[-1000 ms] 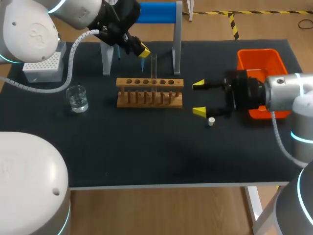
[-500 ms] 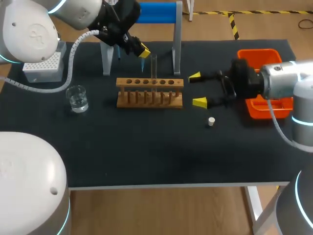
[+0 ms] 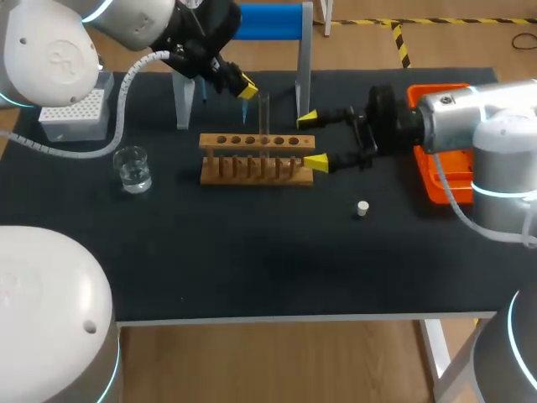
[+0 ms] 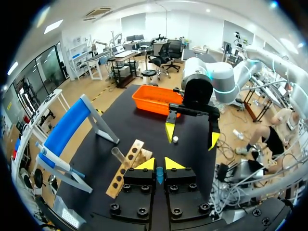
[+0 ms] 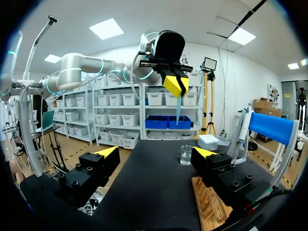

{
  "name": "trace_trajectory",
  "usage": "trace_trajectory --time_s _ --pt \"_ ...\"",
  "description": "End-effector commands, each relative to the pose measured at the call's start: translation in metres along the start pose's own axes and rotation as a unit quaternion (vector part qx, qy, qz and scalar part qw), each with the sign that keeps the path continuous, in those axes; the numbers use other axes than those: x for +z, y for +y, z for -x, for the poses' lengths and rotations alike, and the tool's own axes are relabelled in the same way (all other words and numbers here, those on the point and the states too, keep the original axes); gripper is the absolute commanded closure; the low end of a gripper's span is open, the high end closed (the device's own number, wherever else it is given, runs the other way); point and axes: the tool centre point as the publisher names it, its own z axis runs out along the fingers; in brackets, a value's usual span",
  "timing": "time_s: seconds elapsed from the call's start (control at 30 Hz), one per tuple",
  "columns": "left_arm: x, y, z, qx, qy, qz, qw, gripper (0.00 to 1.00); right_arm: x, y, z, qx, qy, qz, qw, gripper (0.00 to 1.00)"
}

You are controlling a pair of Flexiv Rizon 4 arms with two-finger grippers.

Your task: Invert the test tube, pick up the pipette, mount the tip to pipette, aspirate from beaker and dispense into the tube, eject the tip, return the pipette, and cap with the stopper.

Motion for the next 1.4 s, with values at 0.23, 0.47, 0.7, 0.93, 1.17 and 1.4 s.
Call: trace_trajectory --time_s 0.23,0.47,0.7,0.93,1.17,1.4 --pt "-0.001 0.0 0.0 -0.001 0.0 0.002 1.0 1.0 0.029 0.009 0.012 -0.007 0.0 0.008 1.0 0.0" --pt "-0.001 0.0 0.0 -0.001 0.0 0.002 1.0 1.0 0.041 0.019 0.019 -0.008 0.0 0.025 1.0 0.0" --pt "-0.001 0.0 0.0 -0.001 0.0 0.002 1.0 1.0 0.052 0.027 0.025 -0.006 0.004 0.042 0.999 0.0" --pt "-0.001 0.0 0.0 -0.001 0.0 0.002 1.0 1.0 0.061 0.032 0.034 0.006 -0.003 0.052 0.999 0.0" --pt "-0.001 0.0 0.0 -0.001 0.0 0.002 1.0 1.0 0.071 0.038 0.042 0.004 -0.006 0.054 0.999 0.0" --pt "-0.001 0.0 0.0 -0.001 0.0 0.002 1.0 1.0 0.078 0.045 0.049 0.002 -0.008 0.06 0.998 0.0"
